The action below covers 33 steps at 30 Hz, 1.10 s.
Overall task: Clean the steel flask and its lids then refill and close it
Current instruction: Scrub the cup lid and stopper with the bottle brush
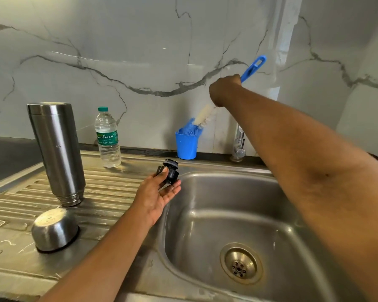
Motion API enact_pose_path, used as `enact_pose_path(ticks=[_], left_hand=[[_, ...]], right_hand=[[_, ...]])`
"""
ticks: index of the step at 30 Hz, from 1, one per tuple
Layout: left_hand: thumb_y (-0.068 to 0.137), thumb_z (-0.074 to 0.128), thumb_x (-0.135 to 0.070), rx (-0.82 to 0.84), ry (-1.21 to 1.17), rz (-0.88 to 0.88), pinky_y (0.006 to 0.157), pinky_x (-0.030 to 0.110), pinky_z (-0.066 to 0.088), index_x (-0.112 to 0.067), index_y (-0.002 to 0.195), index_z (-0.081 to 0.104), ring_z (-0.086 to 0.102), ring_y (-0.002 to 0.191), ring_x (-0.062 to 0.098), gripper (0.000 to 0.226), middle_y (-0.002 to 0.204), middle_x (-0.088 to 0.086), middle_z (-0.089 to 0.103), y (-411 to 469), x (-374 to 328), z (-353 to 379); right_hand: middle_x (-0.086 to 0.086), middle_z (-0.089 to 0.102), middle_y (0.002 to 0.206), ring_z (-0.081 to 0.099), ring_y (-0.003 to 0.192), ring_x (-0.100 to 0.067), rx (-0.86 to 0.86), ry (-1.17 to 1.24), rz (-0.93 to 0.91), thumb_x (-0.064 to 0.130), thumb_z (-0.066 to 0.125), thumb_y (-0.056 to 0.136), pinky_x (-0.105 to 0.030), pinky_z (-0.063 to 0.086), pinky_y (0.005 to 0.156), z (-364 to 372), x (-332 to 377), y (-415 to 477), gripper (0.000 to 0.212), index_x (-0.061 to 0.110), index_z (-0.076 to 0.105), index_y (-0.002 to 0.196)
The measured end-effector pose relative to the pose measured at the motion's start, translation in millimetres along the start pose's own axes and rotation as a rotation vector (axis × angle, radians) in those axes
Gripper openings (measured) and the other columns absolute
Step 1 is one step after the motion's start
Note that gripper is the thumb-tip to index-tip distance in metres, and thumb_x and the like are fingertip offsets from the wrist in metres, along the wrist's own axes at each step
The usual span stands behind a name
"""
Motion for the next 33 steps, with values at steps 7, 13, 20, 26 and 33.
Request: enact_pose_path(ticks=[7,13,20,26,33], left_hand=[[0.091,0.058,-0.015,0.010,0.028,0.019,0.060,0.031,0.060,-0.006,0.112,0.053,0.066,0.088,0.026,0.023,0.106,0.016,0.064,1,0,0],[0.089,0.061,-0.019,-0.023,0.074,0.037,0.068,0.031,0.050,-0.012,0.099,0.057,0.061,0.086,0.020,0.013,0.096,0.009,0.064,-2,-2,0],[0.088,0.062,-0.015,-0.001,0.092,0.041,0.053,0.023,0.056,-0.008,0.104,0.057,0.061,0.082,0.021,0.018,0.097,0.013,0.063,-6,-3,2],[0.088,0.061,-0.016,0.031,0.120,0.046,0.056,0.024,0.058,-0.004,0.104,0.058,0.065,0.080,0.022,0.021,0.095,0.015,0.066,-9,-2,7],[0.090,0.059,-0.017,0.068,0.153,0.071,0.060,0.023,0.058,-0.005,0.099,0.060,0.067,0.077,0.019,0.015,0.094,0.014,0.067,-11,-2,16]], right_hand=[[-0.014,0.055,0.123,0.052,0.111,-0.034,-0.133,-0.004,0.019,0.006,0.042,0.093,-0.041,0.037,0.088,-21,-29,-15,0.031,0.003,0.052,0.122],[-0.014,0.059,0.114,0.055,0.105,-0.032,-0.183,0.083,0.080,0.004,0.045,0.092,-0.038,0.034,0.076,-21,-37,-54,0.023,0.003,0.057,0.112],[-0.009,0.057,0.089,0.055,0.080,-0.027,-0.212,0.387,0.225,0.006,0.049,0.091,-0.034,0.040,0.065,25,-67,-126,0.024,0.011,0.060,0.112],[-0.001,0.068,0.103,0.061,0.093,-0.026,-0.212,0.903,0.153,0.027,0.051,0.095,-0.031,0.044,0.072,102,-96,-197,0.024,0.031,0.064,0.116],[0.008,0.068,0.100,0.064,0.094,-0.018,-0.164,1.136,-0.024,0.017,0.062,0.090,-0.043,0.051,0.083,172,-80,-223,0.027,0.032,0.068,0.112]])
Point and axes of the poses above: each hand's wrist, its own y-axis towards the middle knuckle, its own z-axis out of the palm, x = y × z, the point moved 10 cm from there along y, towards the middle knuckle
